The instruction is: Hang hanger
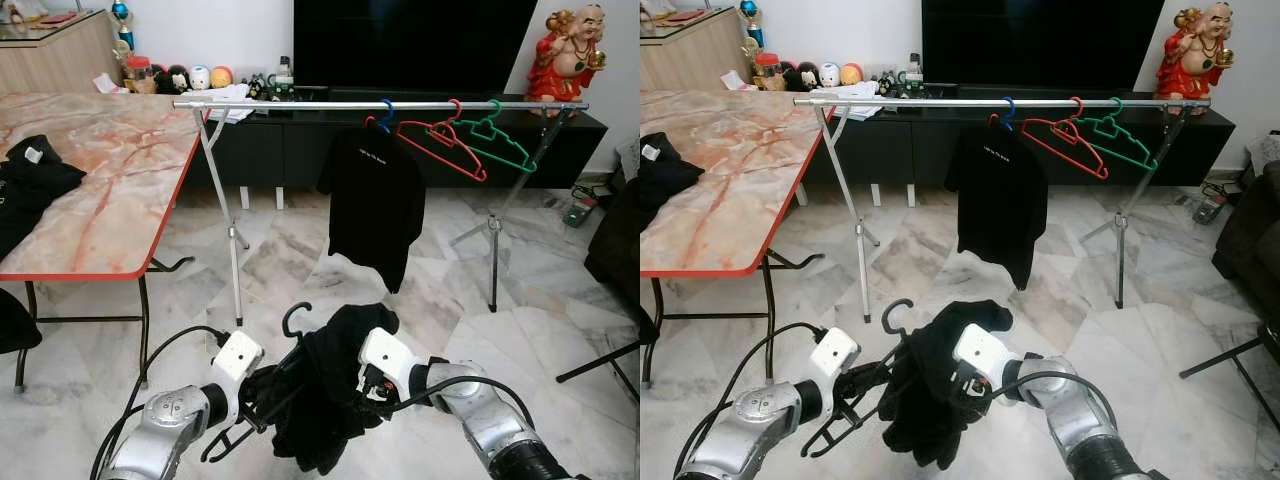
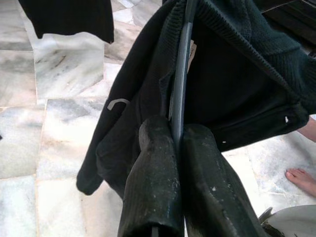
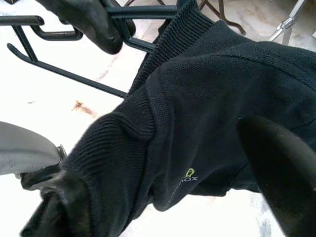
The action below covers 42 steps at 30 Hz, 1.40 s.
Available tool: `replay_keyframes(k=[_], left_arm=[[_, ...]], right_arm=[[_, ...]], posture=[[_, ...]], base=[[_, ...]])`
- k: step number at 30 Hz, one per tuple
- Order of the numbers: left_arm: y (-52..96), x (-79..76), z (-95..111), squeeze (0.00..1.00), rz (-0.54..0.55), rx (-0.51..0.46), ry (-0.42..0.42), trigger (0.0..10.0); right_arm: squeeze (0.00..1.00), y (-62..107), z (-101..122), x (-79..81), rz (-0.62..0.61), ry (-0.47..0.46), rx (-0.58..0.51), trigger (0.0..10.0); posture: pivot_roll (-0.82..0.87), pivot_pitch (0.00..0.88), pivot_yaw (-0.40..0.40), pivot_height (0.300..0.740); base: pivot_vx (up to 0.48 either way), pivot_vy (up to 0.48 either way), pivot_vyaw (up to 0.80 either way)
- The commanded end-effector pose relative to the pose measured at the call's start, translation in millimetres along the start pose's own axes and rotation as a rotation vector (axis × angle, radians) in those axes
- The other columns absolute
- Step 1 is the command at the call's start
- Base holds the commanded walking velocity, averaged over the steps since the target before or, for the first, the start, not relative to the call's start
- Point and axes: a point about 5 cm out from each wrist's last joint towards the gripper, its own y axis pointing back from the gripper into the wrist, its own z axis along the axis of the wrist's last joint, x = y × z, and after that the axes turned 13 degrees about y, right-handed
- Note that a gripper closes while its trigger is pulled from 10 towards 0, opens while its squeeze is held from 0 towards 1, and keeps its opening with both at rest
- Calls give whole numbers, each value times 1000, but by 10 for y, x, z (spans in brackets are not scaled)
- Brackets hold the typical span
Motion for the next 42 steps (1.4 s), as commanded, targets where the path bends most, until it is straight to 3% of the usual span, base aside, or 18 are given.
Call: replay_keyframes(k=[1, 9, 17, 18, 19, 20, 21, 24, 27, 33, 37, 39, 40, 42], left_arm=[[5, 24, 79, 0, 16, -36, 4, 10000], [2, 23, 72, 0, 16, -35, 5, 10000], [-1, 26, 58, 0, 21, -34, 6, 10000], [-1, 28, 57, 0, 22, -35, 6, 10000], [-1, 28, 55, 0, 24, -35, 5, 10000], [-2, 29, 54, 0, 25, -35, 5, 10000], [-3, 30, 54, 0, 28, -37, 5, 10000], [-3, 32, 54, 0, 31, -39, 4, 10000], [-8, 57, 68, 0, 56, -57, -1, 10000], [-32, 79, 155, 0, 78, -129, 38, 10000], [-37, 76, 171, 0, 75, -136, 42, 10000], [-29, 80, 167, 0, 71, -129, 33, 10000], [-1, 94, 134, 0, 66, -103, 13, 10000], [7, 99, 121, 0, 65, -96, 6, 10000]], right_arm=[[1000, -9, -92, 124, 75, -21, 29, 10000], [1000, 2, -65, 123, 81, -57, -7, 10000], [1000, 46, -209, 39, -46, -60, 125, 10000], [678, 48, -221, 16, -93, -80, 138, 10000], [145, 50, -238, -6, -141, -115, 151, 10000], [0, 52, -256, -19, -185, -158, 158, 10000], [0, 56, -284, -18, -258, -252, 153, 10000], [0, 55, -305, 7, -304, -352, 132, 10000], [0, 45, -365, 166, -333, -539, 83, 10000], [0, 30, -469, 400, -350, -795, 43, 10000], [0, 49, -545, 486, -334, -755, 104, 10000], [0, 107, -598, 504, -312, -556, 192, 10000], [0, 243, -612, 324, -390, -471, 201, 10000], [0, 293, -601, 249, -426, -461, 190, 10000]], posture=[[42, 54, -29, 740], [43, 54, -29, 740], [38, 54, -34, 740], [38, 54, -34, 740], [37, 53, -36, 740], [37, 53, -36, 740], [37, 53, -36, 740], [37, 53, -36, 740], [35, 53, -42, 740], [21, 48, -49, 740], [27, 48, -49, 740], [27, 49, -49, 740], [28, 49, -48, 740], [28, 49, -48, 740]], base=[[0, 0, 0], [0, 0, 0], [0, 0, 0], [0, 0, 0], [0, 0, 0], [0, 0, 0], [0, 0, 0], [0, 0, 0], [0, 0, 0], [0, 0, 0], [0, 0, 0], [0, 0, 0], [0, 0, 0], [0, 0, 0]])
